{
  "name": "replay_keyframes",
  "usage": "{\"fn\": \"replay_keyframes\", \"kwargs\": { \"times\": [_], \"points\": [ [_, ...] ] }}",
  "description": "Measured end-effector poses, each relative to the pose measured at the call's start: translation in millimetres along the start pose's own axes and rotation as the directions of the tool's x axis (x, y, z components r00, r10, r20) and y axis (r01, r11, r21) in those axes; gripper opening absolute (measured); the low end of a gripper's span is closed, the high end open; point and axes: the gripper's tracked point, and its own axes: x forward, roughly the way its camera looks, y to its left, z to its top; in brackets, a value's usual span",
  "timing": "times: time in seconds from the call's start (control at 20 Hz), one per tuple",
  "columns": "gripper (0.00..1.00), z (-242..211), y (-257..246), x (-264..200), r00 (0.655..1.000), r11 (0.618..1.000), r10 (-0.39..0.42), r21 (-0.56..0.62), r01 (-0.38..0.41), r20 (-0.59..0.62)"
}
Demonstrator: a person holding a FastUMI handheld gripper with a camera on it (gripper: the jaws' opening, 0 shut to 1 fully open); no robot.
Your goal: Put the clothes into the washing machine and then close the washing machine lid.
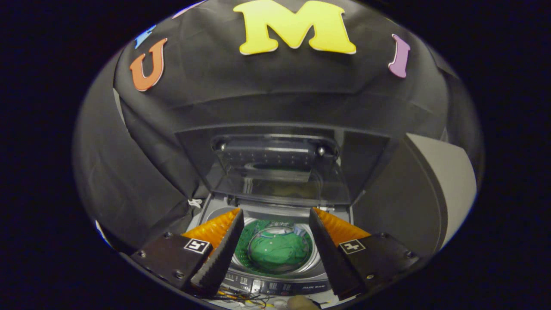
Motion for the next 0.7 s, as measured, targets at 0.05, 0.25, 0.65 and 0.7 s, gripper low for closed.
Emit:
{"fn": "replay_keyframes", "kwargs": {
  "times": [0.05, 0.25, 0.65, 0.7],
  "points": [
    [0.94, 7.7, 1.2, -4.3, 1.0, 1.0, 0.002, -0.008, -0.002, 0.026],
    [0.94, 44.1, 5.8, -22.3, 0.992, 0.999, -0.004, -0.05, 0.01, 0.124],
    [0.94, 110.1, 13.6, -39.8, 0.966, 0.998, -0.018, -0.056, 0.033, 0.256],
    [0.94, 115.8, 14.0, -40.9, 0.964, 0.998, -0.019, -0.051, 0.033, 0.265]
  ]
}}
